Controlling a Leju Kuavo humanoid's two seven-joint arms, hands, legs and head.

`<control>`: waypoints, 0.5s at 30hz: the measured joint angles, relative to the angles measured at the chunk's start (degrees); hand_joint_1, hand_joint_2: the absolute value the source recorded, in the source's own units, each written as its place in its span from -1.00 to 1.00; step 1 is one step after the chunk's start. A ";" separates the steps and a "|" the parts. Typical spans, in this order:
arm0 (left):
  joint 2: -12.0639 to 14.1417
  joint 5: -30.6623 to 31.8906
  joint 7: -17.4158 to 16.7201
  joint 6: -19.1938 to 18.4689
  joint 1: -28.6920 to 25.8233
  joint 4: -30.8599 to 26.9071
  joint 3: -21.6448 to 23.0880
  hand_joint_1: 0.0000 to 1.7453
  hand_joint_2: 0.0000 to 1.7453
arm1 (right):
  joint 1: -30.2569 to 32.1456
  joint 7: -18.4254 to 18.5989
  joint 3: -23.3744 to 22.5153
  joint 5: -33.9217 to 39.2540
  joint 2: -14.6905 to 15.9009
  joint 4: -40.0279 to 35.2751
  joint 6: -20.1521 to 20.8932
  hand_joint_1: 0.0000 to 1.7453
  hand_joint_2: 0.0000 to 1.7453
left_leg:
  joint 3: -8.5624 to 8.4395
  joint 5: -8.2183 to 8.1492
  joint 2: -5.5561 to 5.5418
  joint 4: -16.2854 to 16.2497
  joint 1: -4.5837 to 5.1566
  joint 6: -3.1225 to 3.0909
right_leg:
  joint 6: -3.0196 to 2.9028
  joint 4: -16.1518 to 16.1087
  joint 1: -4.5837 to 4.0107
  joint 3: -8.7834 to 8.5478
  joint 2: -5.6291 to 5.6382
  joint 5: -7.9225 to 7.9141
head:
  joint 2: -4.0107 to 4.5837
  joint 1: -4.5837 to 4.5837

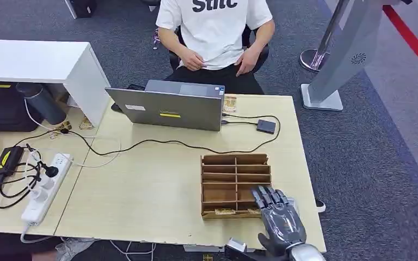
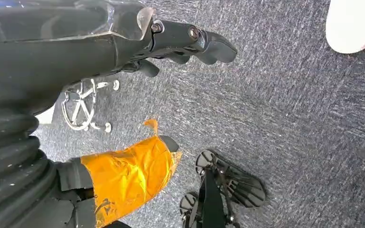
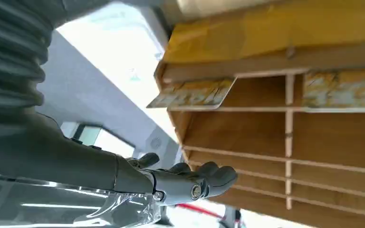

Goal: Pass the card to the sensor for recognition and then transmit it.

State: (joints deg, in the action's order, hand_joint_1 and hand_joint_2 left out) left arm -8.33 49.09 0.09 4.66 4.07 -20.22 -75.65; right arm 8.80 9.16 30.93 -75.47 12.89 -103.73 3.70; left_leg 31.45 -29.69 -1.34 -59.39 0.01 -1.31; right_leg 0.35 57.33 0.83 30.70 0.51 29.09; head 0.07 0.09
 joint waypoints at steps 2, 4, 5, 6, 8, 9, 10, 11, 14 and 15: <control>-0.02 0.13 0.00 -0.02 0.00 0.00 0.00 -1.00 1.00 | -0.23 0.19 -0.20 -0.77 -0.17 0.15 -0.35 0.58 1.00 | 0.00 0.00 0.00 0.00 0.00 0.00 | 0.00 0.00 0.00 0.00 0.00 0.00 | 0.00 0.02; -0.04 0.20 0.00 -0.11 0.00 0.00 0.00 -1.00 1.00 | -0.33 0.26 -0.61 -1.21 -0.37 0.46 -0.37 0.58 1.00 | 0.00 0.00 0.00 0.00 0.00 0.00 | 0.00 0.00 0.00 0.00 0.00 0.00 | 0.00 0.00; -0.02 0.26 0.00 -0.22 0.00 0.00 0.00 -1.00 1.00 | -0.36 0.26 -0.90 -1.23 -0.52 0.63 -0.50 0.58 1.00 | 0.00 0.00 0.00 0.00 0.00 0.00 | 0.00 0.00 0.00 0.00 0.00 0.00 | 0.00 0.02; -0.02 0.29 0.00 -0.24 0.00 0.00 0.00 -1.00 1.00 | -0.40 0.26 -1.03 -1.23 -0.59 0.77 -0.64 0.58 1.00 | 0.00 0.00 0.00 0.00 0.00 0.00 | 0.00 0.00 0.00 0.00 0.00 0.00 | 0.00 0.00; -0.02 0.29 0.00 -0.26 0.00 0.00 0.00 -1.00 1.00 | -0.44 0.26 -1.25 -1.25 -0.81 1.09 -0.79 0.58 1.00 | 0.00 0.00 0.00 0.00 0.00 0.00 | 0.00 0.00 0.00 0.00 0.00 0.00 | 0.00 0.00; -0.02 0.29 0.00 -0.26 0.00 0.00 0.00 -1.00 1.00 | -0.44 0.26 -1.33 -1.25 -0.89 1.24 -0.79 0.62 1.00 | 0.00 0.00 0.00 0.00 0.00 0.00 | 0.00 0.00 0.00 0.00 0.00 0.00 | 0.00 0.00; -0.02 0.29 0.00 -0.28 0.00 0.00 0.00 -1.00 1.00 | -0.45 0.26 -1.40 -1.25 -0.96 1.38 -0.81 0.68 1.00 | 0.00 0.00 0.00 0.00 0.00 0.00 | 0.00 0.00 0.00 0.00 0.00 0.00 | 0.00 0.00; -0.02 0.31 0.00 -0.28 0.00 0.00 0.00 -1.00 1.00 | -0.47 0.26 -1.47 -1.27 -1.00 1.48 -0.81 0.72 1.00 | 0.00 0.00 0.00 0.00 0.00 0.00 | 0.00 0.00 0.00 0.00 0.00 0.00 | 0.00 0.02; -0.02 0.31 -0.02 -0.26 0.00 0.00 0.00 -1.00 1.00 | -0.54 -0.13 -1.66 -1.47 -1.25 1.62 -1.27 0.72 1.00 | 0.00 0.00 0.00 0.00 0.00 0.00 | 0.00 0.00 0.00 0.00 0.00 0.00 | 0.00 0.00; -0.02 0.31 -0.09 -0.26 0.00 0.00 0.00 -1.00 1.00 | -0.51 -0.51 -1.86 -1.56 -1.44 1.62 -1.29 0.68 1.00 | 0.00 0.00 -0.01 0.00 0.00 0.00 | 0.00 0.00 0.00 0.00 0.00 0.00 | 0.00 0.02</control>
State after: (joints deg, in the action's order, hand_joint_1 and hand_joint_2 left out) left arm -8.35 49.40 0.00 4.39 4.07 -20.22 -75.65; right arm 8.29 8.65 29.07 -77.02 11.45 -102.12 2.40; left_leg 31.45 -29.69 -1.35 -59.39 0.01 -1.30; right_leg 0.35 57.32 0.83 30.70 0.51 29.09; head 0.07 0.11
